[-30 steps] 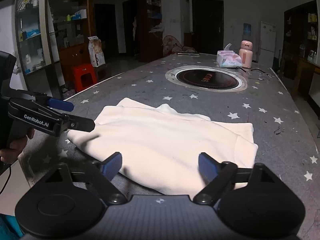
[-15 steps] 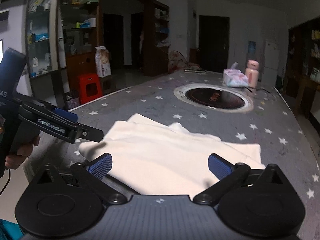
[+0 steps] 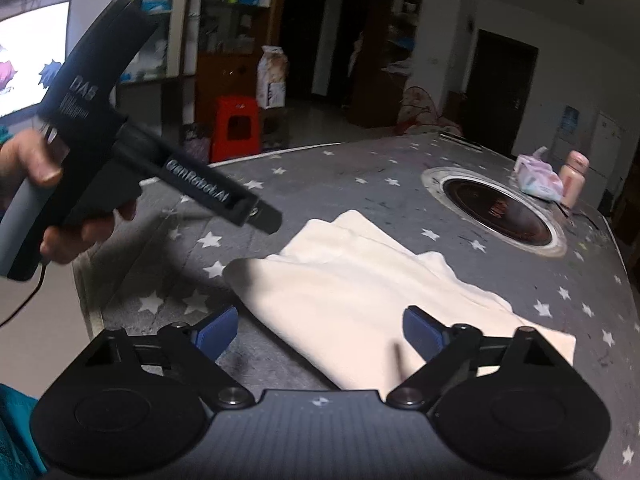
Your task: Fold clothes
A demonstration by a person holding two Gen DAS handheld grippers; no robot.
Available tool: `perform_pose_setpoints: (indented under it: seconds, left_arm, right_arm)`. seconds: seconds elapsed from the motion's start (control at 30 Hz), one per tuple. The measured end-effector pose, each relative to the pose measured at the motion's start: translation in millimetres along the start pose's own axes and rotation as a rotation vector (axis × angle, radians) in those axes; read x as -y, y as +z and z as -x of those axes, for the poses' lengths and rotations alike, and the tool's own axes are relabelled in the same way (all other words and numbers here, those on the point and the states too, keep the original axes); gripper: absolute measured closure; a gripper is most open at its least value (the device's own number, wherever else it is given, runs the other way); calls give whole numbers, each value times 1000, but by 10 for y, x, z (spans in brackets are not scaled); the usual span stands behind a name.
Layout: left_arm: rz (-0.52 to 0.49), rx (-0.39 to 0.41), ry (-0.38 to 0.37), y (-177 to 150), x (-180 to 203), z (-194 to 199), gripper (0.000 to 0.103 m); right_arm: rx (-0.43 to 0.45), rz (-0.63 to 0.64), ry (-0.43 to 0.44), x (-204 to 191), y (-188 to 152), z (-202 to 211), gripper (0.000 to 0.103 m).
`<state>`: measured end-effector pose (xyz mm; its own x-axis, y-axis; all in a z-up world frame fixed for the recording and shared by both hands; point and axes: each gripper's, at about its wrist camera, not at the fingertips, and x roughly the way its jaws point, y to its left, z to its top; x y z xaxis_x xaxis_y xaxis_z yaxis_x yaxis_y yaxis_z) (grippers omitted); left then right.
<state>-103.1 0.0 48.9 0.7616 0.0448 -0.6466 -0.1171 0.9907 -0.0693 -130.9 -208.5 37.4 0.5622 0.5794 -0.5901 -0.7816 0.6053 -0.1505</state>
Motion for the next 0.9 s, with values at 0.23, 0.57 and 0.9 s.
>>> perform_pose_setpoints:
  seconds: [0.23, 0.57, 0.9]
  left_arm:
    - [30, -24, -23, 22, -22, -46, 0]
    - [189, -71, -115, 123, -138, -94, 0]
    - [355, -146, -252, 129, -172, -208, 0]
  right_arm:
    - [-10, 119, 15, -204, 59, -79, 31]
    - [-15, 291, 5, -471, 61, -213, 55]
    - [-3, 184, 46, -324, 141, -232, 89]
